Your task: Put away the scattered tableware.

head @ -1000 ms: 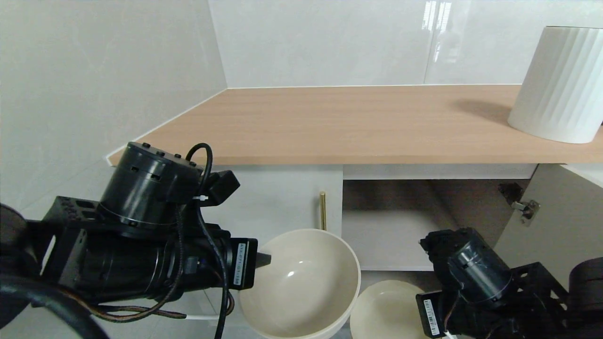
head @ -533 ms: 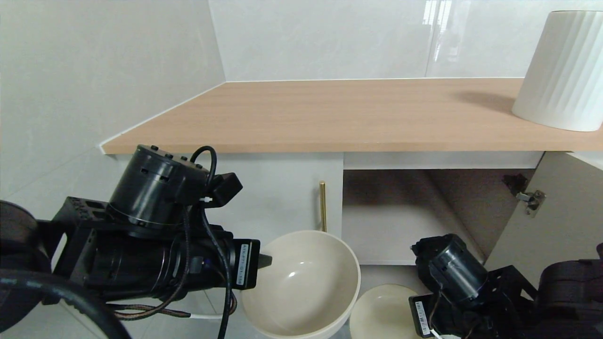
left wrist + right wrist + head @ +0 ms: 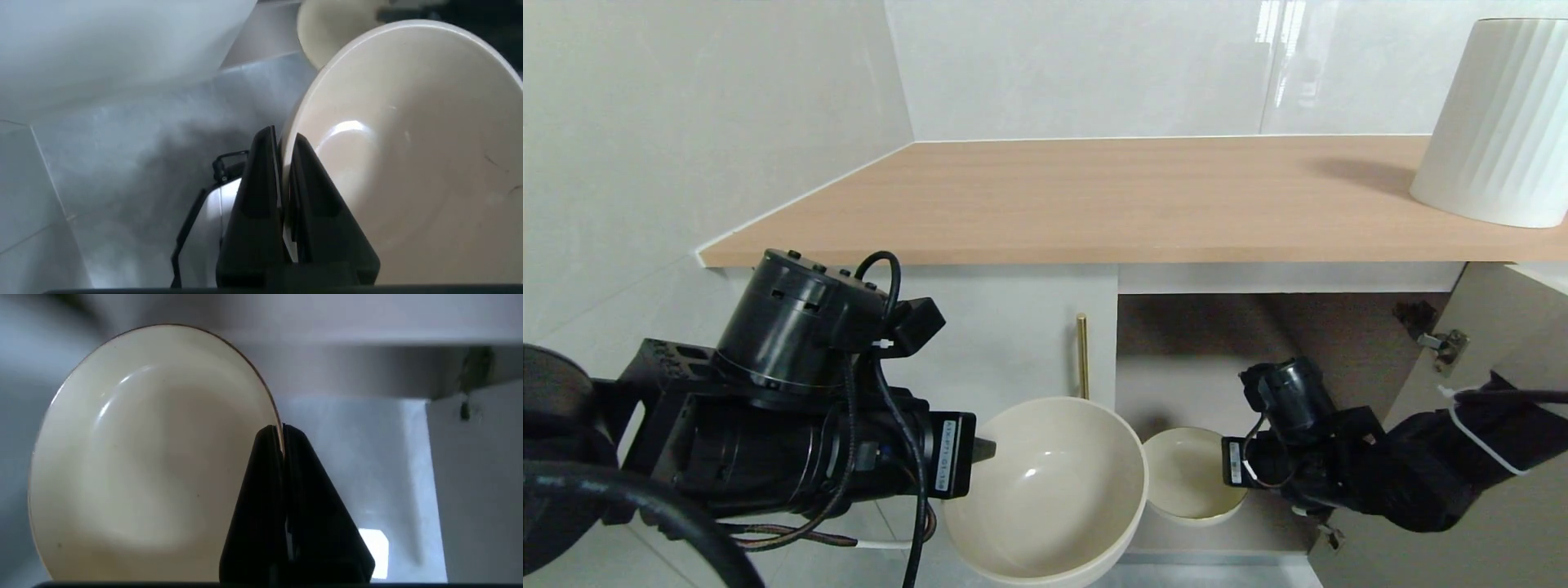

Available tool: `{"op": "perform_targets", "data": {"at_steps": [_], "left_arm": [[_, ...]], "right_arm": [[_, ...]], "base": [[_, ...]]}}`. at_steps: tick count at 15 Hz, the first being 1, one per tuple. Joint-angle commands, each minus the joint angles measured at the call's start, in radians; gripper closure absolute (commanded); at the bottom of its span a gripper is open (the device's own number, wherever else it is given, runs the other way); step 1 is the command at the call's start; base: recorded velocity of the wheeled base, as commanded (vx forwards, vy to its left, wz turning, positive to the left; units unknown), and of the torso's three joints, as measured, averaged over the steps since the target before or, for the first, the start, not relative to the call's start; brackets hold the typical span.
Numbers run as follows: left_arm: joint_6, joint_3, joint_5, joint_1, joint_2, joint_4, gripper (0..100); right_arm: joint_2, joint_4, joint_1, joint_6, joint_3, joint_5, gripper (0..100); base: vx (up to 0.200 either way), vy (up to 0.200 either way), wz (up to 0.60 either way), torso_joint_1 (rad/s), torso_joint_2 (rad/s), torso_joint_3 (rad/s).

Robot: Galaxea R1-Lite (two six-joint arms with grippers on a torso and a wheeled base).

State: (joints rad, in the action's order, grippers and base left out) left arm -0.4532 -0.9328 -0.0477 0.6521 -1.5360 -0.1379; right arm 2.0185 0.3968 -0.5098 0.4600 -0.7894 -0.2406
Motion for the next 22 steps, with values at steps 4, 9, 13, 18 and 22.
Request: {"op": "perform_targets", "data": {"at_steps": [4,9,13,18,22], "left_arm": [[0.008,-0.011,0.0,-0.002,0.002,0.0,100],[0.013,-0.012,0.002,-0.002,0.007,0.0,100],[0.021,-0.012,0.003,-0.002,0.005,0.0,100],[0.021,-0.012,0.003,-0.002,-0.012,0.0,100],[0.021,-0.014,0.003,-0.002,-0.012,0.0,100]], "right_arm": [[0.207,0.019,0.131,-0.052,-0.183,-0.006,100],[0.304,0.022,0.186,-0.053,-0.301,-0.04,100],[0.381,0.111,0.226,-0.057,-0.33,-0.077,100],[0.413,0.139,0.249,-0.055,-0.373,-0.098,100],[0.41,0.152,0.249,-0.053,-0.373,-0.1,100]], "base": [[0.0,0.0,0.0,0.0,0.0,0.0],[0.0,0.0,0.0,0.0,0.0,0.0],[0.0,0.0,0.0,0.0,0.0,0.0],[0.0,0.0,0.0,0.0,0.0,0.0],[0.0,0.0,0.0,0.0,0.0,0.0]]}}
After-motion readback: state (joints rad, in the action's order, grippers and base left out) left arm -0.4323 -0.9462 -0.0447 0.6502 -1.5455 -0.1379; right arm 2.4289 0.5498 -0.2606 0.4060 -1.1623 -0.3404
